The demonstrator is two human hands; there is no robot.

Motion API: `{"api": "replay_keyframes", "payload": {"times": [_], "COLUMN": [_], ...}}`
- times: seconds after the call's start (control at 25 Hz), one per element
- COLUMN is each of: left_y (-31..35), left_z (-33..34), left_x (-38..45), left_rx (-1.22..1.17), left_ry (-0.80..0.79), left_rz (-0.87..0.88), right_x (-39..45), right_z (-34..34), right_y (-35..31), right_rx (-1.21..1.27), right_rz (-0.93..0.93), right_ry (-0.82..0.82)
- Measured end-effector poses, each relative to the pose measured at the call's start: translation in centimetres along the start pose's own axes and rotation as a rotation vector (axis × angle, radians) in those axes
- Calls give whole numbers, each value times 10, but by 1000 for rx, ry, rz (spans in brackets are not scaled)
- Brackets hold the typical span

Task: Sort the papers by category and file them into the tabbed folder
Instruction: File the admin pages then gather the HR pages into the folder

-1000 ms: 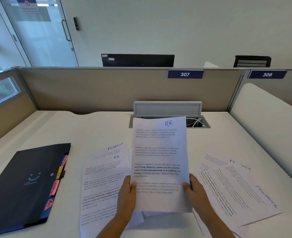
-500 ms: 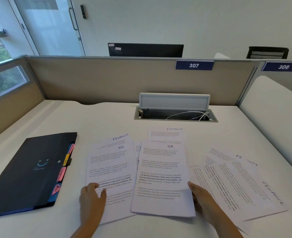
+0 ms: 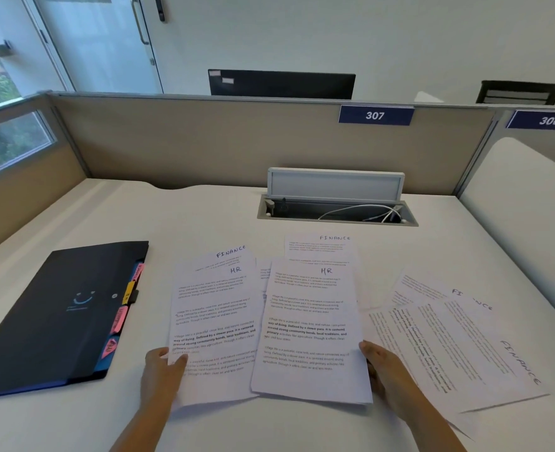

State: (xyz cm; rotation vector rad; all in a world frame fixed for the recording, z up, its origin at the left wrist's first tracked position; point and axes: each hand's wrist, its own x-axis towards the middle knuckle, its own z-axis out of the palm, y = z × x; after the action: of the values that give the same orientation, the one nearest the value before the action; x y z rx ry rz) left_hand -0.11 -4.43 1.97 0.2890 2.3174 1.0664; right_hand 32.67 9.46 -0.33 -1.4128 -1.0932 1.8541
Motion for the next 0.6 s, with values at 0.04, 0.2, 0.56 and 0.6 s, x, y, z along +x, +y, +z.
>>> {"api": "replay_keyframes", "payload": {"times": [0.04, 0.2, 0.56, 0.6], "left_y": [0, -3, 17, 23], "left_z": [0, -7, -43, -45], "left_x": [0, 6, 18, 17], "left_rx": [10, 163, -25, -105], "left_ry": [-14, -75, 192, 210], "left_rz": [5, 66, 189, 200], "right_x": [1, 3, 5, 6], "right_z": [0, -1, 0, 0], "right_y": [0, 2, 1, 1], "right_rx": [7, 12, 34, 36], "right_rz": [2, 7, 38, 40], "right_ry": [1, 12, 49, 50]}}
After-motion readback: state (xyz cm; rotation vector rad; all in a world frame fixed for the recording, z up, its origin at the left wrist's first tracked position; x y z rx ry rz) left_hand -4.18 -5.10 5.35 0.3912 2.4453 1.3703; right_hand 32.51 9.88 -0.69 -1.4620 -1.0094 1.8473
